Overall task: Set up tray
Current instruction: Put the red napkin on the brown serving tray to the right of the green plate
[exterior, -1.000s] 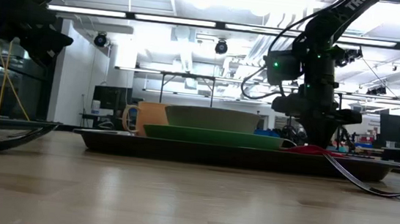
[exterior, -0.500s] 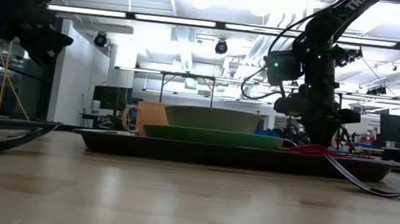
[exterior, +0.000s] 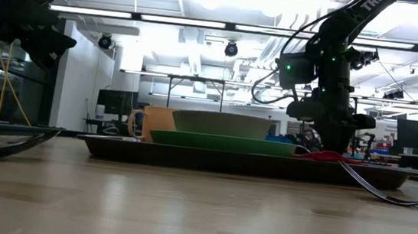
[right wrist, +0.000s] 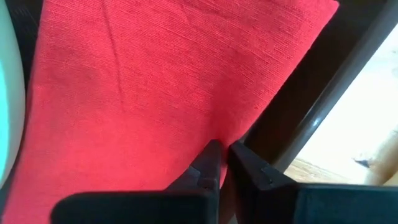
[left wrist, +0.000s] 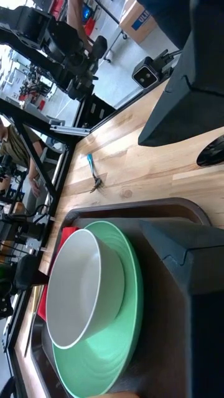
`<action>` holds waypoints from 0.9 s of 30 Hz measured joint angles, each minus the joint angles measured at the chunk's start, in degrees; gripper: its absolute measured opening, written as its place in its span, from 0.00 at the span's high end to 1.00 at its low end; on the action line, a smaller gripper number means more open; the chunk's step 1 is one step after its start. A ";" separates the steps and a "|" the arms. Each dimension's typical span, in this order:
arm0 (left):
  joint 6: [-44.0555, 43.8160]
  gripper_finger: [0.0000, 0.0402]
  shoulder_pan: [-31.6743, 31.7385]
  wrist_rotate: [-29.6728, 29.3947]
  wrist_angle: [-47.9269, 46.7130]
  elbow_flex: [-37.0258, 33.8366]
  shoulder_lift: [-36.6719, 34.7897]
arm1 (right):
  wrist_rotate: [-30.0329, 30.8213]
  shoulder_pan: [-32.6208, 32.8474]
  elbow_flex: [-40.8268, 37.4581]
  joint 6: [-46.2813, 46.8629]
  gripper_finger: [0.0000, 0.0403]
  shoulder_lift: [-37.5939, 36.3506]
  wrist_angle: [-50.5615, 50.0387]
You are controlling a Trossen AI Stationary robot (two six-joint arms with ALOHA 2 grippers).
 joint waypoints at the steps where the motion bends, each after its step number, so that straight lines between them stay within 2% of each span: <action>1: 0.00 0.43 0.02 0.00 0.00 0.00 0.00 | 0.12 0.00 0.00 0.08 0.94 0.00 -0.22; 8: 0.02 0.43 0.00 -0.02 0.02 0.00 -0.02 | 1.12 -0.02 0.00 0.57 0.73 -0.02 -1.35; 13: 0.46 0.43 0.01 0.00 0.02 0.00 0.00 | -0.32 -0.02 0.00 1.02 0.64 -0.02 -2.03; 20: 0.46 0.43 0.01 -0.02 0.02 0.00 0.00 | -4.48 0.00 0.15 2.18 0.61 -1.32 -5.17; 27: 0.46 0.43 0.00 0.13 0.02 0.00 0.00 | -6.16 0.13 0.15 2.18 0.64 -8.62 -9.36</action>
